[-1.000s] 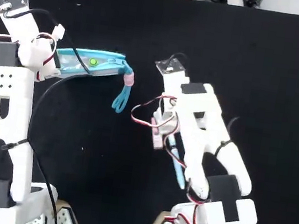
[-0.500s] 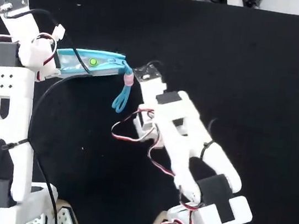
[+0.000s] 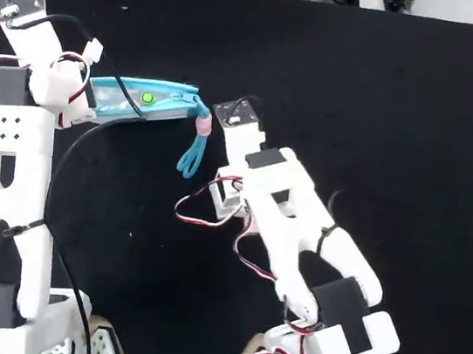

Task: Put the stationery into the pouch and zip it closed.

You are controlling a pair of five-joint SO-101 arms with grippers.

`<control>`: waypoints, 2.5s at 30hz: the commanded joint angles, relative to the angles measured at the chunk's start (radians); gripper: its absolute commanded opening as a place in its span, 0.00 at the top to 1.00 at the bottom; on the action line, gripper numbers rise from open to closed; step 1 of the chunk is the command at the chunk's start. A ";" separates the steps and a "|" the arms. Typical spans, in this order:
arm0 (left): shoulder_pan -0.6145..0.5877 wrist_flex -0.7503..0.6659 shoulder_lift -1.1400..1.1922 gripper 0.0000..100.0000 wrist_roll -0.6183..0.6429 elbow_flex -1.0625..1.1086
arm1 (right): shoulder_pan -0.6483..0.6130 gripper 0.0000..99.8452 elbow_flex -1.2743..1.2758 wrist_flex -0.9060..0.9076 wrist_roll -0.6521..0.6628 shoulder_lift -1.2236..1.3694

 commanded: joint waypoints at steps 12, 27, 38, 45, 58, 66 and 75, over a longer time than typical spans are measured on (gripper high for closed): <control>-0.038 -0.017 0.006 0.97 -0.025 0.004 | -0.104 0.78 -0.025 -0.063 0.035 -0.031; -0.039 -0.012 0.006 0.97 -0.026 0.004 | 0.023 0.86 0.002 -0.071 0.210 0.007; -0.038 -0.015 0.006 0.97 -0.026 0.004 | -0.034 0.78 -0.015 0.015 0.218 0.015; -0.038 -0.012 0.006 0.97 -0.026 0.004 | -0.032 0.98 0.021 -0.075 0.290 0.016; -0.038 -0.011 0.006 0.97 -0.026 0.005 | -0.035 0.80 -0.163 0.241 0.293 0.174; -0.038 -0.014 0.006 0.97 -0.026 0.005 | -0.038 0.98 -0.278 0.270 0.213 0.340; -0.036 -0.017 0.006 0.97 -0.026 0.005 | -0.012 0.99 -0.016 0.279 0.259 0.090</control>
